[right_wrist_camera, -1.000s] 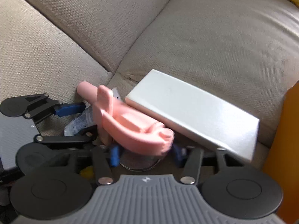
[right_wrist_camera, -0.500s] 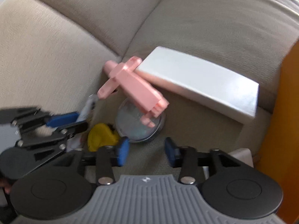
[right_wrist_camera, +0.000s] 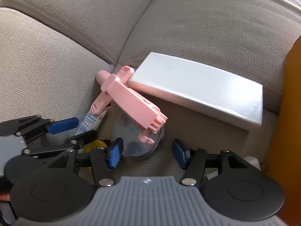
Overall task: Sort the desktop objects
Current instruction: 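Grasp the Vaseline tube with the left gripper while the right reaches the round mirror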
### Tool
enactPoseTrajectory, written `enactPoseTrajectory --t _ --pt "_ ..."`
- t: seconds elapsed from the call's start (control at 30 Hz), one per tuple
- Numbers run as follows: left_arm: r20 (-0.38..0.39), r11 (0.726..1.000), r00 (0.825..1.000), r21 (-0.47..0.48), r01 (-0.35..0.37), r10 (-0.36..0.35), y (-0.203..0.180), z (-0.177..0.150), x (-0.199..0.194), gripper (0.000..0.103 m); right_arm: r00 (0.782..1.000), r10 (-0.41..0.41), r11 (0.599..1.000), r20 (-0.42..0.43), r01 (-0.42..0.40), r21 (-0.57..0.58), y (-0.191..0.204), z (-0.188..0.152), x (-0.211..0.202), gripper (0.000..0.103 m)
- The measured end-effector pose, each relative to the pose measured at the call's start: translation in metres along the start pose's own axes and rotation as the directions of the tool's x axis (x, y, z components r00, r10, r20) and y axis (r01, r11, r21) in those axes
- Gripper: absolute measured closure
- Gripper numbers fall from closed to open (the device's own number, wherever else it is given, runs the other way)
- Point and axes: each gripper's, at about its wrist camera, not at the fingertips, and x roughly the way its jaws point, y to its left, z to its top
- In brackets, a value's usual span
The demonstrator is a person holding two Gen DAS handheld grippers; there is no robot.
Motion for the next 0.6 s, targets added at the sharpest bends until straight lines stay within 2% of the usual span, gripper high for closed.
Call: enactPoseTrajectory --t 0.17,0.2,0.3,0.33,0.4,0.43,0.6 --pt "-0.044 0.997 0.997 0.047 -0.054 0.056 -0.008 0.007 0.016 0.056 1.000 0.021 0.999 -0.004 -0.021 0.048 -0.007 0.007 0.003 0.042" --pt "-0.060 0.993 0.994 -0.079 -0.092 0.087 -0.007 0.008 0.017 0.056 1.000 0.021 0.999 -0.004 -0.021 0.046 -0.006 0.005 0.005 0.042" --pt "-0.058 0.993 0.995 -0.076 -0.086 0.082 -0.006 0.011 0.020 0.056 1.000 -0.009 1.000 0.019 0.009 -0.018 0.005 -0.004 0.009 0.042" --pt "-0.057 0.994 0.995 -0.067 -0.088 0.084 -0.007 0.011 0.020 0.056 0.999 -0.018 0.999 0.038 0.019 -0.037 0.009 -0.007 0.008 0.045" --pt "-0.046 0.994 0.996 -0.073 -0.084 0.081 -0.007 0.010 0.018 0.063 0.998 -0.032 0.999 0.051 0.034 -0.037 0.011 -0.009 0.006 0.051" --pt "-0.043 0.992 0.996 -0.088 -0.087 0.084 -0.005 0.010 0.016 0.072 0.998 -0.031 0.999 0.060 0.033 -0.032 0.011 -0.010 0.003 0.057" --pt "-0.013 0.987 0.992 -0.104 -0.123 0.122 -0.004 0.004 -0.001 0.087 0.997 0.071 0.997 0.038 -0.071 0.009 0.004 -0.019 -0.002 0.079"
